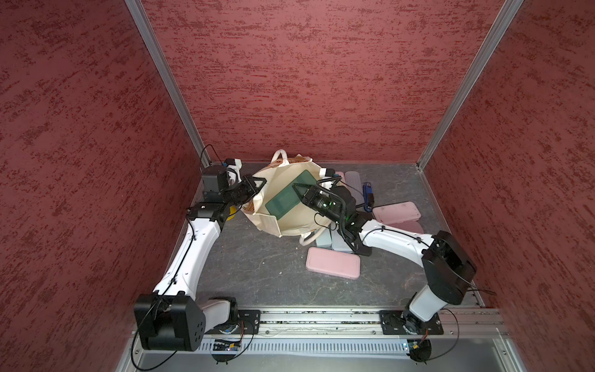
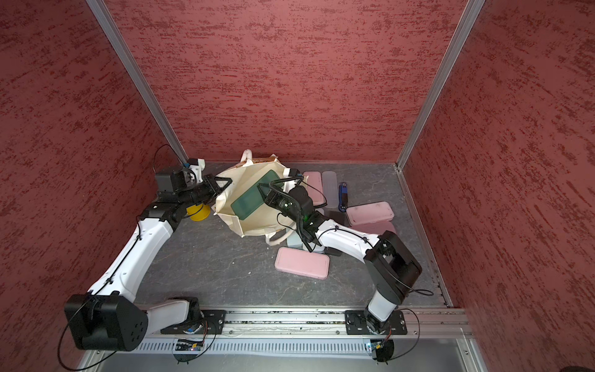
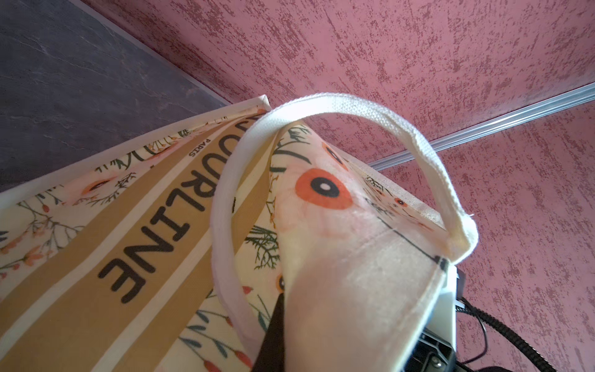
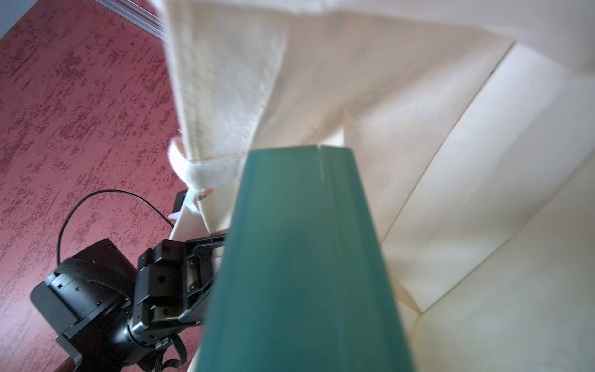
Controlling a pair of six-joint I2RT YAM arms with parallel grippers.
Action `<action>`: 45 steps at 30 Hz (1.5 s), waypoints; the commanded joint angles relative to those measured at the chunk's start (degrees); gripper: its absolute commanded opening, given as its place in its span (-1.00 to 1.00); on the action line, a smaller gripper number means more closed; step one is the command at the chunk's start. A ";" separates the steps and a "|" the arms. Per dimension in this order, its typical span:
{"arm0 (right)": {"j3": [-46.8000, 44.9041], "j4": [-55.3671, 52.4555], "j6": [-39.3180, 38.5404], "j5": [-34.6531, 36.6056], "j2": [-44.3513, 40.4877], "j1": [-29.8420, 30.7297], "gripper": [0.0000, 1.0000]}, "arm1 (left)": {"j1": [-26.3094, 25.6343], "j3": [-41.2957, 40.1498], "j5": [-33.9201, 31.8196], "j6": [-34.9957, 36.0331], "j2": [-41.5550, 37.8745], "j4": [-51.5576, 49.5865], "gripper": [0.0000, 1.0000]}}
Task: Take out the pencil case from the canvas bag
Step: Pick up the pencil case from the canvas bag, then place the pencil case at the center of the board.
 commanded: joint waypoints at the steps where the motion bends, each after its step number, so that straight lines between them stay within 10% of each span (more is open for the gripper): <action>1: -0.40 3.99 -3.06 1.27 -3.37 0.19 -0.60 | 0.86 0.91 1.73 -1.42 0.86 2.71 -1.00; 25: -3.95 -17.81 -5.93 10.50 -22.08 -9.16 -0.64 | 3.16 3.38 6.45 -5.75 6.46 8.37 -1.00; 45: -16.27 -30.47 -3.56 -1.33 -31.22 -28.76 -0.64 | 3.24 6.66 9.40 -13.28 13.62 17.30 -1.00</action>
